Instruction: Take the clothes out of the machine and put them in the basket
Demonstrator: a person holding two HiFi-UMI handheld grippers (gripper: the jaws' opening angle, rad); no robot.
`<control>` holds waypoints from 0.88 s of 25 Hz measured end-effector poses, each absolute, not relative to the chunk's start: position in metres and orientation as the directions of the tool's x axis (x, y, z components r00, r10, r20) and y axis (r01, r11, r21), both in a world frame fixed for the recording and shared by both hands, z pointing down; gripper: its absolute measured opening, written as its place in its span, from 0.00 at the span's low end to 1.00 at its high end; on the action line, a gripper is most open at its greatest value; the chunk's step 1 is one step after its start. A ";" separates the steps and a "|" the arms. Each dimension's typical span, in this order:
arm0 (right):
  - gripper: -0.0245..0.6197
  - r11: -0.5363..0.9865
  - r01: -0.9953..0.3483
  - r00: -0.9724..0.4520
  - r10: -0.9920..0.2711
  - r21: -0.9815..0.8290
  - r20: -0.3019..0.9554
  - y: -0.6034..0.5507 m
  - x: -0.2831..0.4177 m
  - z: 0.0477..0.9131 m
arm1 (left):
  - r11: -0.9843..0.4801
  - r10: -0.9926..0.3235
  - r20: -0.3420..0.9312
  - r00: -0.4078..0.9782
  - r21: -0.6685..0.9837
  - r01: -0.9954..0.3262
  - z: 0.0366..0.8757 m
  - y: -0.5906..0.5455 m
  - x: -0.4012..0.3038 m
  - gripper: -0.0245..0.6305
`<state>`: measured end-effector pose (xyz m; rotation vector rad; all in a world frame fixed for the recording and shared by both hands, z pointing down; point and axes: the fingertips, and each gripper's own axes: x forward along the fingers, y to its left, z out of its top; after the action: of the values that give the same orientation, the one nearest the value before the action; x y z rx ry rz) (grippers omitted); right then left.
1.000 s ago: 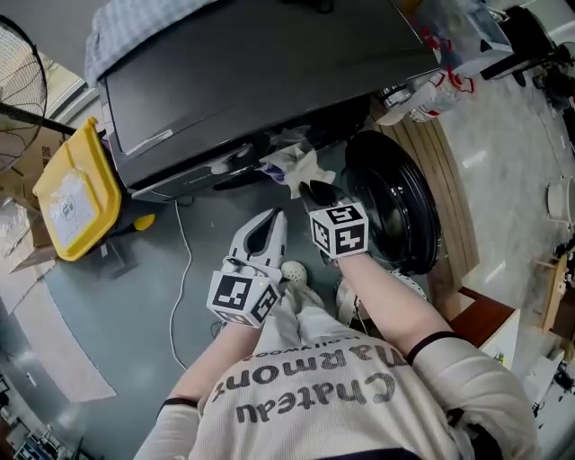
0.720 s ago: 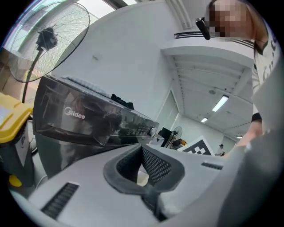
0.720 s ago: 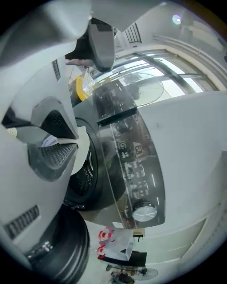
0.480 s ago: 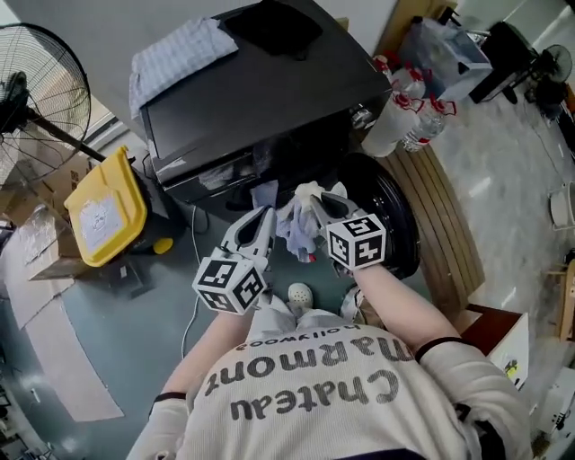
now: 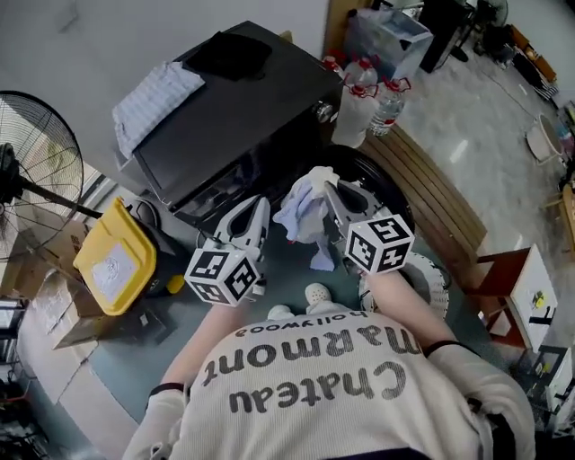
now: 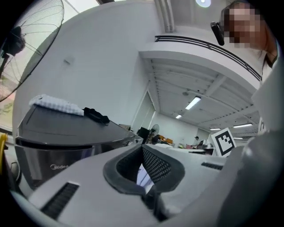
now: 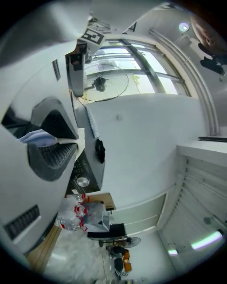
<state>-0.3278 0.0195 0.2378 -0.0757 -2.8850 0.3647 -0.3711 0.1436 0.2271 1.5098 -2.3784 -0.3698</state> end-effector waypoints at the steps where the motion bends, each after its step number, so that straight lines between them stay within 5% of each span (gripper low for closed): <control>1: 0.11 0.971 0.008 -0.980 0.056 -0.240 0.192 0.019 -0.323 0.224 | 0.393 -0.918 0.102 -0.383 0.366 -0.844 0.222 0.142 -0.369 0.05; 8: 0.11 0.985 -0.074 -0.997 -0.069 -0.155 0.037 0.023 -0.285 0.147 | 0.253 -0.966 0.047 -0.253 0.343 -0.905 0.196 0.128 -0.344 0.05; 22: 0.11 0.947 -0.296 -0.950 -0.306 -0.124 -0.068 0.014 -0.191 0.102 | -0.017 -1.000 0.005 0.020 0.326 -0.945 0.181 0.085 -0.281 0.05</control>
<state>-0.1912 0.0136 0.1017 0.4931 -3.1849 0.1819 -0.2805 0.0852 0.1813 2.0574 -2.0192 -0.3325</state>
